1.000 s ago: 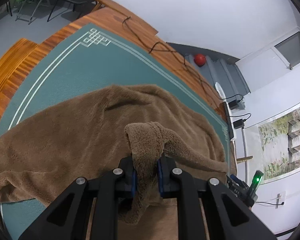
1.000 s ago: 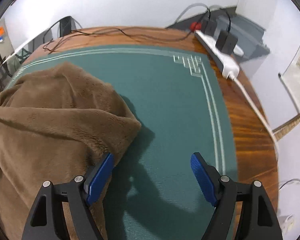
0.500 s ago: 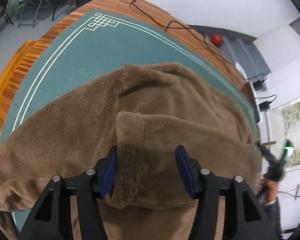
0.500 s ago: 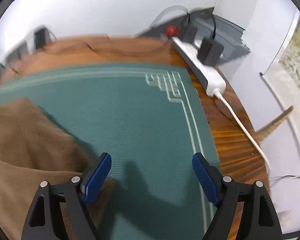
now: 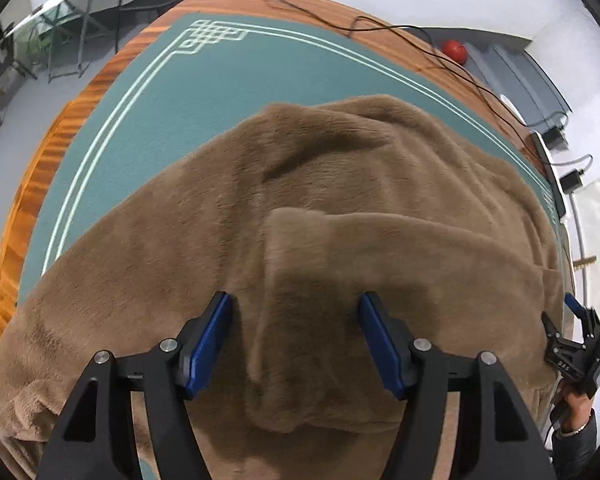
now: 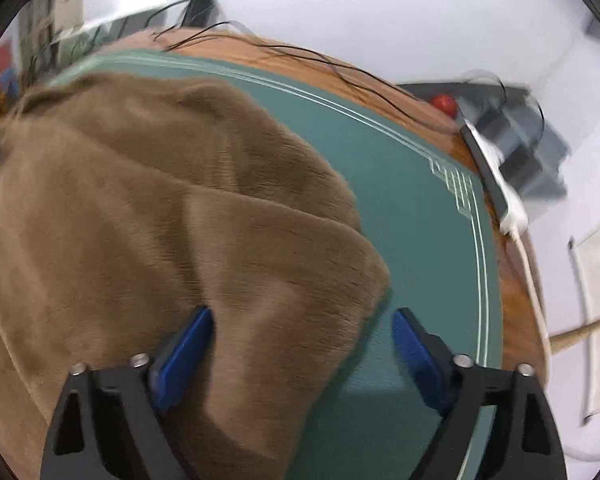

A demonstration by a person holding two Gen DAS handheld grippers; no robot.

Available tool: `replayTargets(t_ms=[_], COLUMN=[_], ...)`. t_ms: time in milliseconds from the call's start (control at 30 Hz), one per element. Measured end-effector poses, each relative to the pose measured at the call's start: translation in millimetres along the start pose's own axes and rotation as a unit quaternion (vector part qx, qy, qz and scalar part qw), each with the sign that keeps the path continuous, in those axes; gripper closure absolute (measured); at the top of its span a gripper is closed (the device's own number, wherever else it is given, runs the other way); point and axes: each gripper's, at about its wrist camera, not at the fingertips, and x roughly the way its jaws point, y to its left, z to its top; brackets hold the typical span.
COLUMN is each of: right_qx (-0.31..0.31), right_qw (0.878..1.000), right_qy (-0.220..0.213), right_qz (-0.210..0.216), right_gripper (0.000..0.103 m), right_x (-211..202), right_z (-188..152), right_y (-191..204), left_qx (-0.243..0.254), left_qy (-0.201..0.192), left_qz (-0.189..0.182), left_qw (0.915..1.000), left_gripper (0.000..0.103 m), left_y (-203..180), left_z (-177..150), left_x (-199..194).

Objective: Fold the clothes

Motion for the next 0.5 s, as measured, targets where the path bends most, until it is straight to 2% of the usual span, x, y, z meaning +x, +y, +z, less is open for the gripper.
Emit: replayTargets(t_ms=[167,233,333,400,467,500], right_qx=[0.000,-0.006,-0.002,-0.004,-0.006,-0.006], right_qw=[0.999,0.999,0.998,0.993,0.986,0.985], right_qy=[0.010,-0.005,-0.045,-0.061,-0.051,-0.043], right_qz=[-0.031,-0.032,0.046,0.104,0.156,0.164], right_gripper=[0.002,0.002,0.002,0.002,0.002,0.002], right_x=[-6.1,-21.8,-57.0,-75.0,-75.1,-70.9], right_z=[1.8,2.7,-2.4,-8.4,-13.3,-16.8], right_y=[-0.7,10.0,30.6,48.8,64.6,70.0], left_qx=[-0.011,-0.003,0.024,0.044,0.061,0.068], left_qy=[-0.021,-0.043,-0.071,-0.071,-0.060,-0.051], left_qz=[-0.008,-0.014,-0.036,-0.053,-0.061,-0.060], left_qw=[0.9997,0.9990,0.9965,0.9951,0.9945,0.9946], left_gripper=[0.033,0.033,0.032,0.026,0.025,0.025], left_y=[9.2,6.5,-9.8,-23.0,-39.1,-48.0], left_z=[-8.3,-12.4,-18.7,-22.3,-22.2,-21.0], left_x=[-20.0,-35.4,-52.1,-51.3,-40.2,-31.7])
